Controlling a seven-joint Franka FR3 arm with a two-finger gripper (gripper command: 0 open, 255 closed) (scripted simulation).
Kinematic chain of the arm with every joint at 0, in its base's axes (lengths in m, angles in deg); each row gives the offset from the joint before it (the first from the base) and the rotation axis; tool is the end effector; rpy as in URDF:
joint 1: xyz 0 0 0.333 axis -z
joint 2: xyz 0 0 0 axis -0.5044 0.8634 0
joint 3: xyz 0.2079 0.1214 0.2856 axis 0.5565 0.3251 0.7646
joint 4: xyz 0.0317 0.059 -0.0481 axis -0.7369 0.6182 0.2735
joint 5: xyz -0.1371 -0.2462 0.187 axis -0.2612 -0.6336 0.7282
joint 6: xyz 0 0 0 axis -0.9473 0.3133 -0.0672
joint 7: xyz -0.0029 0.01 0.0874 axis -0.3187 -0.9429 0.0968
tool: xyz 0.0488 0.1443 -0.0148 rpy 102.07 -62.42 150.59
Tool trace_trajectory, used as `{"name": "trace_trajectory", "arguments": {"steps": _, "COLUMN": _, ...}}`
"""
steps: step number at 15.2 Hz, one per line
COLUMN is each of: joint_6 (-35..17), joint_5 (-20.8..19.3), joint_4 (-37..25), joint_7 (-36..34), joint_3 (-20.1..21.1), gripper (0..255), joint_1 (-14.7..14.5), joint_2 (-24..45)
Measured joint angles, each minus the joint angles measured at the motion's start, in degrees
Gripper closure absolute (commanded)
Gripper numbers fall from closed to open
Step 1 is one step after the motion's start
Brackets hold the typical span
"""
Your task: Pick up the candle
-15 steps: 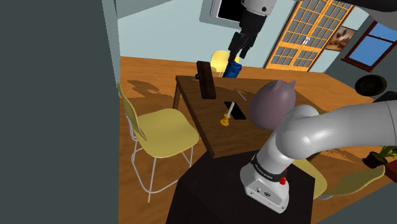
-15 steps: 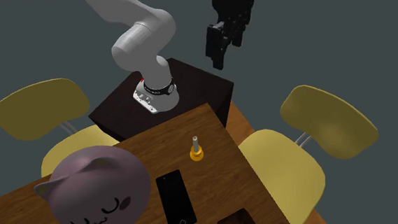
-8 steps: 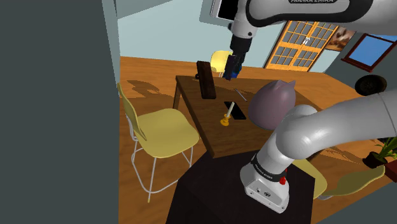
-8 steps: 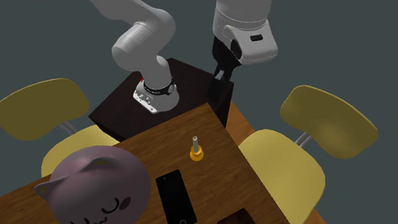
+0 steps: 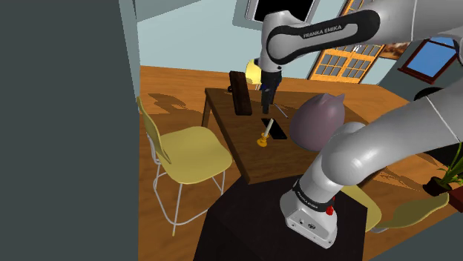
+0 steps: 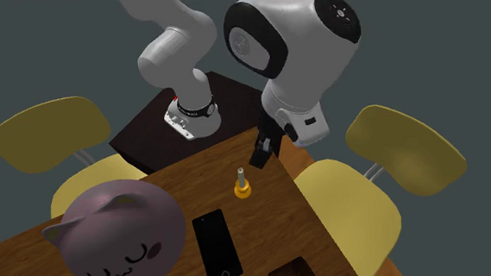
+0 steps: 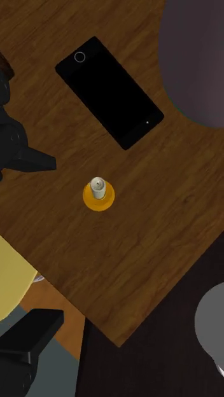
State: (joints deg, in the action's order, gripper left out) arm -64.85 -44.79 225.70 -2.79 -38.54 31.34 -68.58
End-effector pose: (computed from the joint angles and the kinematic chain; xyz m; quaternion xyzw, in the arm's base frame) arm 0.2591 -0.1059 0.4408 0.9832 0.1240 -0.1297 0.0349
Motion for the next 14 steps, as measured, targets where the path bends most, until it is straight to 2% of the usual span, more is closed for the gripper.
{"name": "trace_trajectory", "arguments": {"steps": 8, "joint_6": -8.9, "joint_5": -6.1, "joint_4": 2.3, "joint_7": 7.6, "joint_3": -4.0, "gripper": 0, "joint_1": 1.0, "joint_2": 13.9}}
{"name": "trace_trajectory", "arguments": {"steps": 14, "joint_6": -15.1, "joint_5": -6.8, "joint_4": 3.4, "joint_7": 7.5, "joint_3": -4.8, "gripper": 0, "joint_1": 1.2, "joint_2": 19.5}}
